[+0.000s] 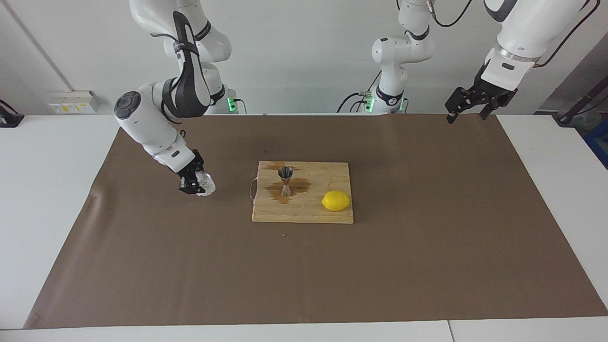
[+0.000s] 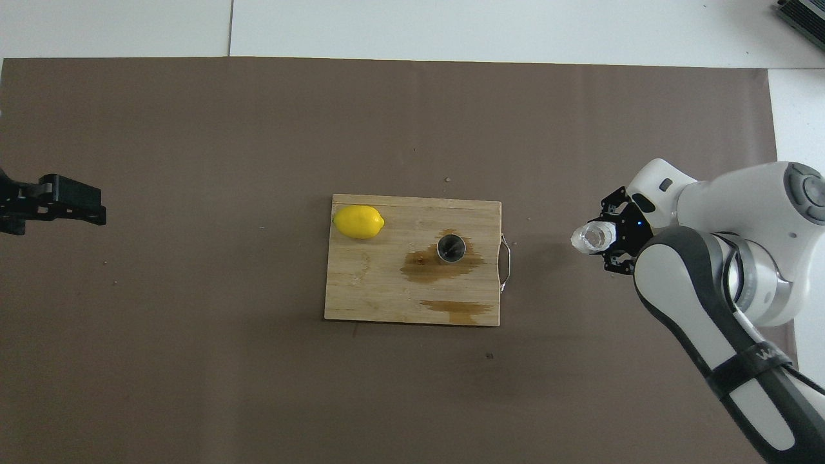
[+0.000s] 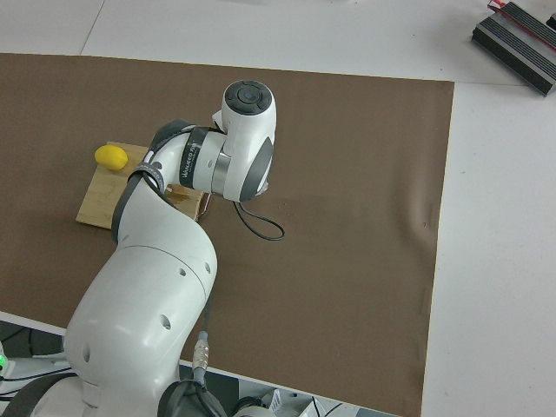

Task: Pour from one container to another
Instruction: 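Grasp the clear cup with the right gripper and lift it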

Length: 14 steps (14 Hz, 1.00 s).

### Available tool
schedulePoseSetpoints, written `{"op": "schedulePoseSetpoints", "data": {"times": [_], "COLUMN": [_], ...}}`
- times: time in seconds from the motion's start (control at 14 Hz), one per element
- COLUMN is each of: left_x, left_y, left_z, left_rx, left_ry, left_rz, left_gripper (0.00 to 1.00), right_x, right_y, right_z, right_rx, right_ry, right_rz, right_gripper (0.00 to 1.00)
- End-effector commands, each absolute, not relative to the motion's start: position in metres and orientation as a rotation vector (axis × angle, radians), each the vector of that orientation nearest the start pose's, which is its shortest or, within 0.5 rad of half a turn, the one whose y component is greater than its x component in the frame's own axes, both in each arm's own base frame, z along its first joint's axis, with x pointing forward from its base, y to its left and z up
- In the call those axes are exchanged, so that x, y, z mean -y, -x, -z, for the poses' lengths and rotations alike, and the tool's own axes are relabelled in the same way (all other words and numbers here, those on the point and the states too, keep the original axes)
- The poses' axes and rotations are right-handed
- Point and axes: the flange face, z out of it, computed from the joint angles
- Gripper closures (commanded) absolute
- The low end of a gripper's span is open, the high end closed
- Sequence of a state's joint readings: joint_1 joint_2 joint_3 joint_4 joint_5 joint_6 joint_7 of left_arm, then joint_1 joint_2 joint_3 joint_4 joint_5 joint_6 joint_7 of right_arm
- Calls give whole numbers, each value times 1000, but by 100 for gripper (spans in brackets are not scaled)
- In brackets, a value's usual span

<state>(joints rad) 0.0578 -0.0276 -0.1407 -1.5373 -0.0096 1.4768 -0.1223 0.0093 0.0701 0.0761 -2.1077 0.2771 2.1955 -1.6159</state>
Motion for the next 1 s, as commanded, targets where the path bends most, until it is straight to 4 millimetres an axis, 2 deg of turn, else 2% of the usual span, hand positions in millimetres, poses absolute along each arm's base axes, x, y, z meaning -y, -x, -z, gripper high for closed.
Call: {"op": "schedulePoseSetpoints", "data": {"times": [0.0, 0.21, 0.43, 0.5, 0.64, 0.86, 0.93], "left_x": [38, 39, 47, 46, 46, 49, 51], "left_y": [-524, -524, -523, -524, -522, -520, -520], "left_z": [-648, -651, -655, -654, -646, -648, -648], "left_rx": [16, 9, -18, -20, -28, -68, -75], "left_ry": [3123, 3121, 3125, 3125, 3125, 3125, 3125], "left_rz": [-59, -44, -40, -30, -49, -26, -28], "left_gripper": [0, 0, 0, 0, 0, 0, 0], "right_x": [-89, -140, -193, -217, -242, -290, -295], "right_y": [-560, -571, -571, -564, -567, -564, -561], "right_z": [-412, -444, -469, -474, -480, -480, -479], "right_rx": [2049, 2057, 2070, 2057, 2128, 2316, 2333], "right_ry": [2212, 2291, 2385, 2449, 2503, 2482, 2524], "right_rz": [220, 203, 165, 102, 62, -3, -35], "right_gripper": [100, 100, 100, 100, 100, 100, 100]}}
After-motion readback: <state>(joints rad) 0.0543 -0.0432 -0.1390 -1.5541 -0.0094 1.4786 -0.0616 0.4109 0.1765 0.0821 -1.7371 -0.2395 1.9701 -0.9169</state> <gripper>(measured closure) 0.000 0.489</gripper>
